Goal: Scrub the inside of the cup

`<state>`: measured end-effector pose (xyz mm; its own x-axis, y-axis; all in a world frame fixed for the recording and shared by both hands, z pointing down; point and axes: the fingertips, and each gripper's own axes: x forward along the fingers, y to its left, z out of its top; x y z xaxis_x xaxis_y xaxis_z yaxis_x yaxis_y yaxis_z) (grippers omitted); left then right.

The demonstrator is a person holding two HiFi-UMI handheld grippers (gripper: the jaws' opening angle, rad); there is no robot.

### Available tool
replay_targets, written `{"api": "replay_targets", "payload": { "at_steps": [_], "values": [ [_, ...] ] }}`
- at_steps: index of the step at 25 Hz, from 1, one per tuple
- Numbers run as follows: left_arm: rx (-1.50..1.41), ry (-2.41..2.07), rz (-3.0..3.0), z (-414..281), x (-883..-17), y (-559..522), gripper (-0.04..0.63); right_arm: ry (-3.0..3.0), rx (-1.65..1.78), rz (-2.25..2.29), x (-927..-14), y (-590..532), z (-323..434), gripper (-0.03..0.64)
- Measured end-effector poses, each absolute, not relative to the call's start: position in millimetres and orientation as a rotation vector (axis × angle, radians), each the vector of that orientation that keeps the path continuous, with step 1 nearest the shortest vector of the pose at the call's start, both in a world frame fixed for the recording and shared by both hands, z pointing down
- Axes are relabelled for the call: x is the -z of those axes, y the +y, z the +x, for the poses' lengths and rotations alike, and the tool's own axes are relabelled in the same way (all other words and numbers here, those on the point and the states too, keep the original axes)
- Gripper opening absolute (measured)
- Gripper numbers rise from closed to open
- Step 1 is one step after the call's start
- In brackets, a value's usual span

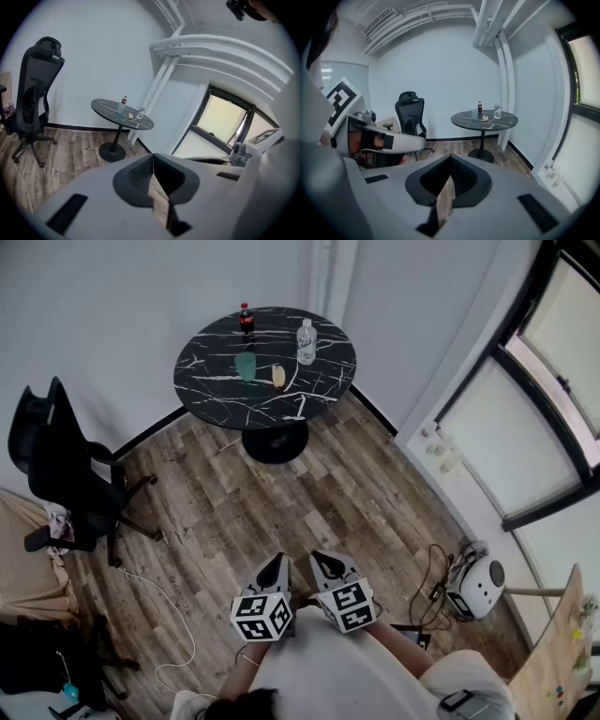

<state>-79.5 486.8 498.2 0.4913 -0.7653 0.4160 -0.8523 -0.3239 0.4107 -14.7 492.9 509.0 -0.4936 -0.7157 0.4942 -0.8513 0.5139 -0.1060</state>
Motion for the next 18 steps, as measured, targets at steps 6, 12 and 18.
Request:
{"api": "replay_targets", "payload": {
  "at_steps": [6,12,18],
  "values": [
    [-0.194,-1.345,2.153,-78,-493,488,0.012,-2.432,-0.538,1.289,-506,491,-13,0.035],
    [-0.156,-1.317,2.097,-79,-502,471,0.012,-2.406,-0.583,1.307,-514,478,-8,0.035],
    [-0.194,-1.288,2.154,-70,-503,420,0.012,-2.355,-0.58,1.388,-516,438,7,0.035]
  ]
}}
